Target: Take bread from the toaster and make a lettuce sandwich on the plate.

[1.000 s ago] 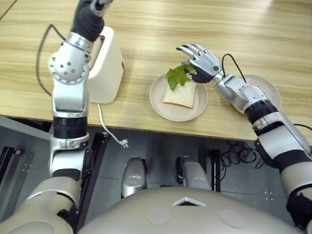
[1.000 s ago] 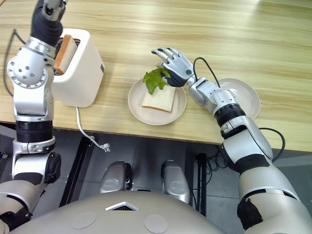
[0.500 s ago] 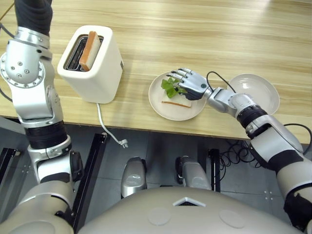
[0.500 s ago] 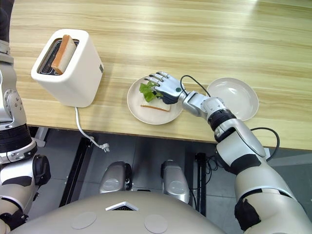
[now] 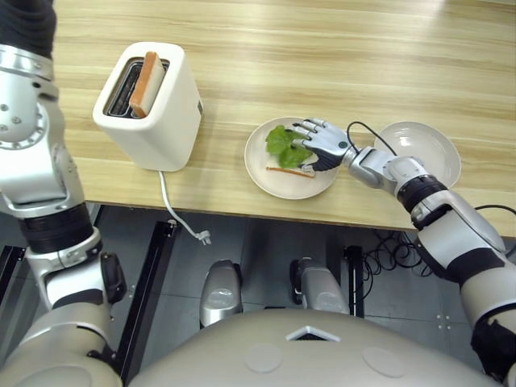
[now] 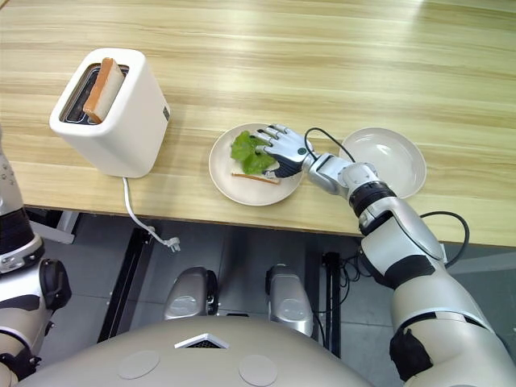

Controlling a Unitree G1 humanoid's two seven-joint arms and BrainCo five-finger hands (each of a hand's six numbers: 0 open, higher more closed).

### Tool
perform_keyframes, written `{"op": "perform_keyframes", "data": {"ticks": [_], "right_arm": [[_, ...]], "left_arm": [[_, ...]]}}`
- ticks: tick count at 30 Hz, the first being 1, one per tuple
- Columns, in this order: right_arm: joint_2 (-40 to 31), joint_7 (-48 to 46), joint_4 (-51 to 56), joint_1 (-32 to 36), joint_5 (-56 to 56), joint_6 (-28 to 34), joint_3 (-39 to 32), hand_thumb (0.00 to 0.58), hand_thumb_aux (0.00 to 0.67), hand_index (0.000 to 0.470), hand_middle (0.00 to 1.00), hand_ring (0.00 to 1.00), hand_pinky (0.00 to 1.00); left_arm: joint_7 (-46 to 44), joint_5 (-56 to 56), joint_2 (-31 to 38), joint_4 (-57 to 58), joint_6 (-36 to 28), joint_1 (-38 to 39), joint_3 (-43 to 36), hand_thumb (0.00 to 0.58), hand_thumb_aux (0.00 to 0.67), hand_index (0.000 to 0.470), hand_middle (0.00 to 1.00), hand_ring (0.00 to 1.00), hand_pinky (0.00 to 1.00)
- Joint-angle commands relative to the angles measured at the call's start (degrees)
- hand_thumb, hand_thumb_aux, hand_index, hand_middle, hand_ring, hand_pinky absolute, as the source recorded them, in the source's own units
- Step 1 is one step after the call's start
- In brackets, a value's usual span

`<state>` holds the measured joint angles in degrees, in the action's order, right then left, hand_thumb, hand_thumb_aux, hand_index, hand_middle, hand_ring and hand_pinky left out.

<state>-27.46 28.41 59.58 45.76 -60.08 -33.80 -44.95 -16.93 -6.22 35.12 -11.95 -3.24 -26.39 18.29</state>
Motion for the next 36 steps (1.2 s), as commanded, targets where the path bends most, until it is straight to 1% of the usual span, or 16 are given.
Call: {"op": "perform_keyframes", "data": {"ticks": [1,3,8,12,14,19,21,26,31,36], "right_arm": [[-0.4,-1.6,-1.8,-1.1,0.7,-0.4,0.2,0.000,0.000,0.000,0.00,0.00,0.00],[-0.4,-2.0,-2.1,-1.2,0.9,-0.5,0.3,0.000,0.000,0.000,0.00,0.00,0.00],[-2.1,-3.2,-5.6,-2.3,2.2,-1.0,1.8,0.000,0.000,0.000,0.00,0.00,0.00],[-5.8,-5.1,-13.0,-4.0,4.4,-0.9,5.0,0.000,0.000,0.000,0.00,0.00,0.00],[-8.8,-6.6,-20.2,-5.9,6.4,-0.2,8.5,0.000,0.000,0.000,0.00,0.00,0.00],[-13.4,-10.9,-34.5,-10.9,10.6,2.4,16.3,0.000,0.000,0.000,0.00,0.00,0.00],[-14.9,-12.8,-39.9,-12.9,12.5,3.3,19.7,0.000,0.000,0.000,0.00,0.00,0.00],[-15.6,-17.5,-46.9,-15.2,19.9,3.8,27.0,0.000,0.000,0.000,0.00,0.00,0.00],[-16.1,-18.0,-47.1,-15.7,20.1,4.9,31.1,0.000,0.000,0.000,0.00,0.00,0.00],[-15.6,-17.6,-45.7,-16.1,19.4,4.9,32.2,0.000,0.000,0.000,0.00,0.00,0.00]], "left_arm": [[-1.2,5.6,3.7,4.4,0.3,2.1,-2.1,0.000,0.000,0.000,0.00,0.00,0.00],[-1.1,10.6,6.3,6.3,1.7,3.7,-4.5,0.000,0.000,0.000,0.00,0.00,0.00],[3.3,30.7,14.4,12.3,3.8,6.5,-13.7,0.000,0.000,0.000,0.00,0.00,0.00],[5.4,42.3,18.1,16.1,2.0,6.8,-19.3,0.000,0.000,0.000,0.00,0.00,0.00],[6.1,47.6,19.5,18.2,0.4,6.3,-21.7,0.000,0.000,0.000,0.00,0.00,0.00],[7.2,52.5,19.8,22.6,-0.8,3.5,-24.1,0.000,0.000,0.000,0.00,0.00,0.00],[7.1,53.2,19.3,25.7,-0.1,2.4,-25.5,0.000,0.000,0.000,0.00,0.00,0.00],[7.7,53.3,17.3,28.1,0.9,1.3,-26.9,0.000,0.000,0.000,0.00,0.00,0.00],[7.6,53.3,15.3,28.3,1.4,-0.8,-28.4,0.000,0.000,0.000,0.00,0.00,0.00],[7.5,54.3,13.8,30.6,2.3,-3.1,-30.6,0.000,0.000,0.000,0.00,0.00,0.00]]}}
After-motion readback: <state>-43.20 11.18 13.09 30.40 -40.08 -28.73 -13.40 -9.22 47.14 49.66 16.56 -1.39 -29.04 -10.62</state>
